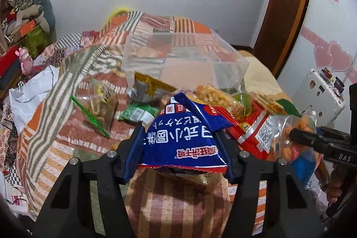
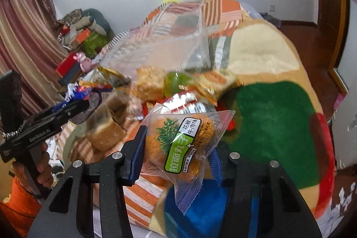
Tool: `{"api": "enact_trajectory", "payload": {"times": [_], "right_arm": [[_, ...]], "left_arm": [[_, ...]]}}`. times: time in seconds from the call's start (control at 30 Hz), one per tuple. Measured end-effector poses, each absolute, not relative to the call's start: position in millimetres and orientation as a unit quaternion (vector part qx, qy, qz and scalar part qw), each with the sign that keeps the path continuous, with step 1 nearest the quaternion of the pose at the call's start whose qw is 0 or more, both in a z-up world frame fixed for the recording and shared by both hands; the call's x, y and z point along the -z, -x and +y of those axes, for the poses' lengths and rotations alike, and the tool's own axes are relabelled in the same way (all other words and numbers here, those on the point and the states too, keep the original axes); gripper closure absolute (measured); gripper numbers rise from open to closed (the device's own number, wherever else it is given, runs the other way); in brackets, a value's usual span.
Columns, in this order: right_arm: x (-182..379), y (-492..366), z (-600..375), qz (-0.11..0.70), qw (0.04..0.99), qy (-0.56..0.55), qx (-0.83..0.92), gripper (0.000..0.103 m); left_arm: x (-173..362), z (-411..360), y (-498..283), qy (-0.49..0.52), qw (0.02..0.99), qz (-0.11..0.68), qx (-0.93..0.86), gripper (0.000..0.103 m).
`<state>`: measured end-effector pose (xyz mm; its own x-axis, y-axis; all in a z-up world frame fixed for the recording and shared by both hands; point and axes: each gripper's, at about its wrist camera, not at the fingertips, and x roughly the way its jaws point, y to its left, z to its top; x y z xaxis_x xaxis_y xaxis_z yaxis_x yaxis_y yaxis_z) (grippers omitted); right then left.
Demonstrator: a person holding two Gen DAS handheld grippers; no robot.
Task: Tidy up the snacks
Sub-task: 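Grasp the blue printed bag with left tool while right tool grasps green-labelled bun bag, then drop the blue bag into the clear box with left tool while right tool drops the bun bag in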
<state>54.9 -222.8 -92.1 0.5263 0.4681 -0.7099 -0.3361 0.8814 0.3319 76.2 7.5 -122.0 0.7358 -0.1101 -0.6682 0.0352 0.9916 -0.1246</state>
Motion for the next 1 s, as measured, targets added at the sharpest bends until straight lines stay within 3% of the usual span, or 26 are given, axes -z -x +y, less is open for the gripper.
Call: {"api": "enact_trajectory", "payload": {"times": [0.63,1.0], "right_arm": [[26,-110,-193,0.31,0.914,-0.078,-0.249,0.057],[22,-147,-161,0.296,0.917,-0.08,-0.254,0.057]], "left_arm": [[58,35,-102,0.054,0.957,0.285,0.023,0.046],[48,51,-155,0.062,0.959,0.276,0.004,0.046]]}}
